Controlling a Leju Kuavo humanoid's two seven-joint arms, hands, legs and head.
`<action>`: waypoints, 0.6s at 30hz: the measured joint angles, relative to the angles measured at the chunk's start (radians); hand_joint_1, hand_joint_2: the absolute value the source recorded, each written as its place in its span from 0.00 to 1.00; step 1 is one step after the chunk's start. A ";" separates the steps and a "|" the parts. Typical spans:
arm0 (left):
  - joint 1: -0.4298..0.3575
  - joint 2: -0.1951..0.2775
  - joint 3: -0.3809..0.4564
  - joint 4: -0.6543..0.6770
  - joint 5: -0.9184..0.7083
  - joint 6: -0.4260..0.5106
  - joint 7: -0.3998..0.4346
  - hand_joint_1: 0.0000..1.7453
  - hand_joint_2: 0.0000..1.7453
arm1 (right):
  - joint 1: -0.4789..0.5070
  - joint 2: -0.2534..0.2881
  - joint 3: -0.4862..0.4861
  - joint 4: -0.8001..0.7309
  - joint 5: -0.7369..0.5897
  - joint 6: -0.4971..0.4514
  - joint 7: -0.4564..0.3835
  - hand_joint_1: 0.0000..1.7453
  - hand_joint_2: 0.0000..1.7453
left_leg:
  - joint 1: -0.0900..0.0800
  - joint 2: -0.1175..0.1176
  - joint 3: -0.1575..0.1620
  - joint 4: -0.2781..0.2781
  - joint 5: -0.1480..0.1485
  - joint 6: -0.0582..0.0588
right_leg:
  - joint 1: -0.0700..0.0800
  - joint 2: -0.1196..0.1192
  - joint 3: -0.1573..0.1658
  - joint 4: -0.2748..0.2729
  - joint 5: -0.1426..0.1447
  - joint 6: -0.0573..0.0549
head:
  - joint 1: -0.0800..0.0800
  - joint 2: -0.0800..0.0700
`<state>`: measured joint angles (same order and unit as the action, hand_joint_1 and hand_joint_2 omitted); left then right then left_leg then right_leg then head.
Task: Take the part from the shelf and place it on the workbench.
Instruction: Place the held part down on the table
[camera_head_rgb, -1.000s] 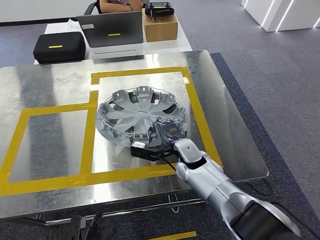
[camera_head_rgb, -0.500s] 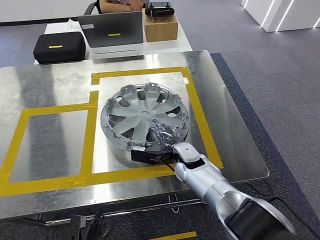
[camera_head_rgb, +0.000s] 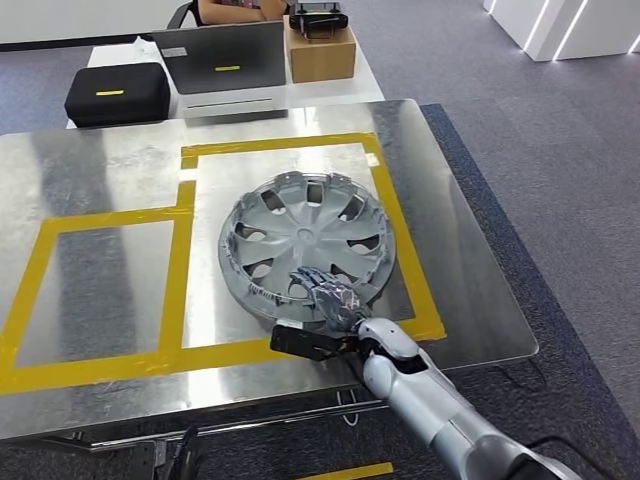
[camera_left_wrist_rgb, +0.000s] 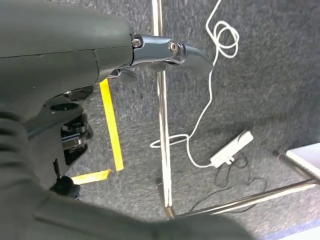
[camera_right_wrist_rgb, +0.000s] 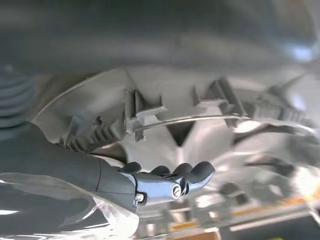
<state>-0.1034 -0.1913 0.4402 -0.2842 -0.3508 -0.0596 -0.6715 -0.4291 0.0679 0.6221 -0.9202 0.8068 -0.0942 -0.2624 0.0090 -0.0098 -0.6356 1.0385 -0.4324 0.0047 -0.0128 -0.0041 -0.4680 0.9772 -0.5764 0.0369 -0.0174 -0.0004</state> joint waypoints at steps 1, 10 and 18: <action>0.004 0.001 0.006 0.000 0.003 0.001 -0.007 0.00 0.00 | 0.039 -0.018 -0.003 -0.057 -0.025 0.002 -0.016 0.00 0.00 | 0.000 0.000 0.000 0.000 -0.001 0.000 | 0.000 0.000 0.000 0.000 0.000 0.000 | 0.000 0.000; 0.031 0.001 0.076 -0.012 0.024 0.007 -0.016 0.00 0.00 | 0.422 -0.103 -0.132 -0.495 -0.245 -0.036 -0.135 0.00 0.00 | -0.002 -0.001 -0.001 0.000 -0.007 -0.001 | -0.001 0.001 0.000 -0.002 -0.005 0.000 | -0.001 0.000; 0.061 -0.016 0.149 -0.058 0.007 0.016 -0.016 0.00 0.00 | 0.742 -0.075 -0.444 -0.729 -0.329 -0.217 -0.280 0.00 0.00 | -0.002 -0.003 0.000 0.000 -0.009 -0.001 | -0.001 -0.002 0.002 -0.002 -0.008 0.001 | 0.000 0.000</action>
<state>-0.0419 -0.2069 0.5895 -0.3419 -0.3438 -0.0438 -0.6878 0.3124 -0.0067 0.1780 -1.6488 0.4782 -0.3117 -0.5419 0.0069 -0.0127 -0.6358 1.0387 -0.4417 0.0034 -0.0136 -0.0057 -0.4663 0.9750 -0.5841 0.0375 -0.0174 -0.0004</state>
